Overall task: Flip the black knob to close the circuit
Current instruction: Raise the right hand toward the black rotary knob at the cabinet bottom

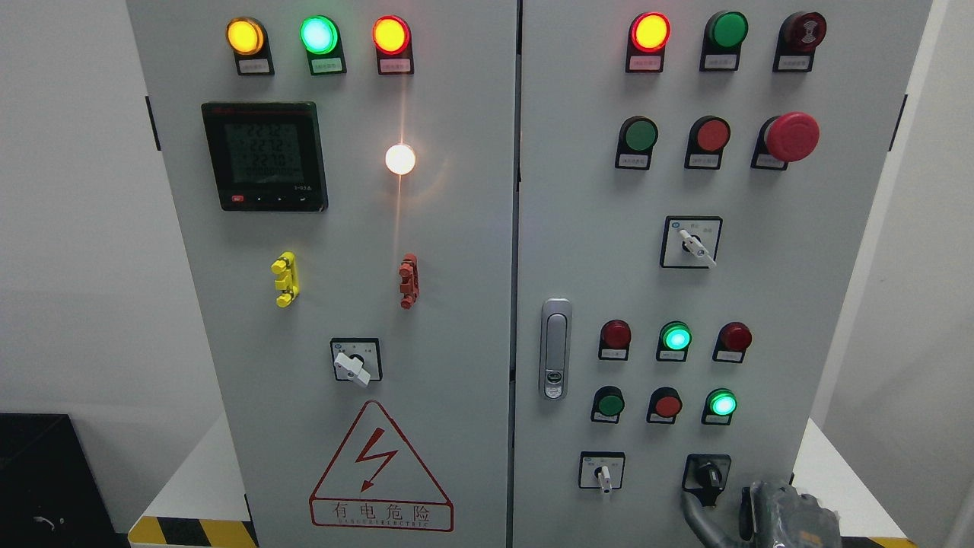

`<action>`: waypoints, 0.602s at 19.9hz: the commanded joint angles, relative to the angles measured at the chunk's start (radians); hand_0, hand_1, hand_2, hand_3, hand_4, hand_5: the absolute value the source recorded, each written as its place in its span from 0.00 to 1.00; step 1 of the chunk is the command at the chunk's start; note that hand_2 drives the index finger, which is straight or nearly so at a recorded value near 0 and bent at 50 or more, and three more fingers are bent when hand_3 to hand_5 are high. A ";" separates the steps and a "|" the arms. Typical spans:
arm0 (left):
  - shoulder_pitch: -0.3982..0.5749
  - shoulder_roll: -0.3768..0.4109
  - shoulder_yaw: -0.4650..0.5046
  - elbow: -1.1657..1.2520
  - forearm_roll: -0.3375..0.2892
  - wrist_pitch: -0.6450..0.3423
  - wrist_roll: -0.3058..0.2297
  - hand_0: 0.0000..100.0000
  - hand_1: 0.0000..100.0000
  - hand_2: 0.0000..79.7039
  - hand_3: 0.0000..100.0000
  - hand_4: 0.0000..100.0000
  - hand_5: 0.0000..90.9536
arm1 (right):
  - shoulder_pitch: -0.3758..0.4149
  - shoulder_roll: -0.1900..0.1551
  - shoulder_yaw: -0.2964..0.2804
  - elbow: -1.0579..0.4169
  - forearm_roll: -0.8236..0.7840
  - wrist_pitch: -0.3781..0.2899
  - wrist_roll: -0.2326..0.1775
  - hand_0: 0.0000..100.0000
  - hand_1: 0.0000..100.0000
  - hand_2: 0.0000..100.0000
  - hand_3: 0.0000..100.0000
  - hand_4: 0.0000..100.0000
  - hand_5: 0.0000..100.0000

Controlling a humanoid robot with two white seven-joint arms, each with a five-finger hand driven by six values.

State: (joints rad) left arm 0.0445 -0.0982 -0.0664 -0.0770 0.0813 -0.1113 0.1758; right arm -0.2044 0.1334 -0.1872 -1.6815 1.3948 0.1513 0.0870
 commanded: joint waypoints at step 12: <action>0.000 0.000 0.000 -0.001 0.000 -0.001 -0.001 0.12 0.56 0.00 0.00 0.00 0.00 | -0.009 -0.001 -0.046 0.016 0.007 -0.012 -0.004 0.00 0.00 0.93 1.00 1.00 1.00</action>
State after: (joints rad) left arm 0.0445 -0.0982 -0.0665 -0.0769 0.0813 -0.1112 0.1756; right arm -0.2113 0.1326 -0.2093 -1.6737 1.4013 0.1407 0.0833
